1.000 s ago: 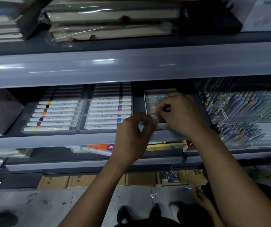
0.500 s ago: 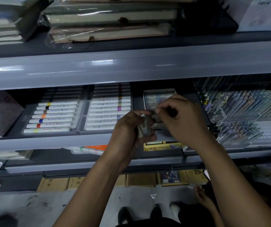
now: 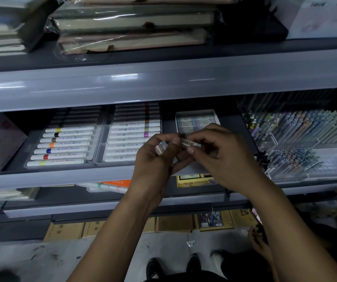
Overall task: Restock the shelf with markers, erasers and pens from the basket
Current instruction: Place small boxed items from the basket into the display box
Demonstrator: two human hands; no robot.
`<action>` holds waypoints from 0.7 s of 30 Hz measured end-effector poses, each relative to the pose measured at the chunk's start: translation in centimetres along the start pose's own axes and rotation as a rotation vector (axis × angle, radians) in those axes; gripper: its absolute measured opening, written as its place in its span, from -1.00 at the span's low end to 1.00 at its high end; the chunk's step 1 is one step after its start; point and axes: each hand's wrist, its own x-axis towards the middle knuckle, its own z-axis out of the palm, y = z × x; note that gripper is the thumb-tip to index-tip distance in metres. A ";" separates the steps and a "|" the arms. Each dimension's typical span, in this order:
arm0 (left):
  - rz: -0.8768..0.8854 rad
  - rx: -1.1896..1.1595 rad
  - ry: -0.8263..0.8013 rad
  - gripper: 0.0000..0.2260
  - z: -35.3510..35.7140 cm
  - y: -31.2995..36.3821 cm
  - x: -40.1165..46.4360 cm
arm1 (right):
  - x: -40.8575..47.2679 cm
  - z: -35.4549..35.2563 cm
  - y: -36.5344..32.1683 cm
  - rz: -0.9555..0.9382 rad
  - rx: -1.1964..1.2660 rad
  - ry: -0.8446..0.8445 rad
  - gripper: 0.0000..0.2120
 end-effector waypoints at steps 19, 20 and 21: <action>0.367 1.017 0.043 -0.88 -1.1 -1.8 0.7 | 1.9 -2.3 3.5 0.233 0.078 0.194 -0.67; 0.371 1.030 0.046 -0.88 -1.1 -1.8 0.7 | 2.0 -2.4 3.5 0.201 0.019 0.173 -0.68; 0.370 1.038 0.048 -0.88 -1.0 -1.7 0.7 | 2.1 -2.5 3.4 0.172 -0.039 0.146 -0.68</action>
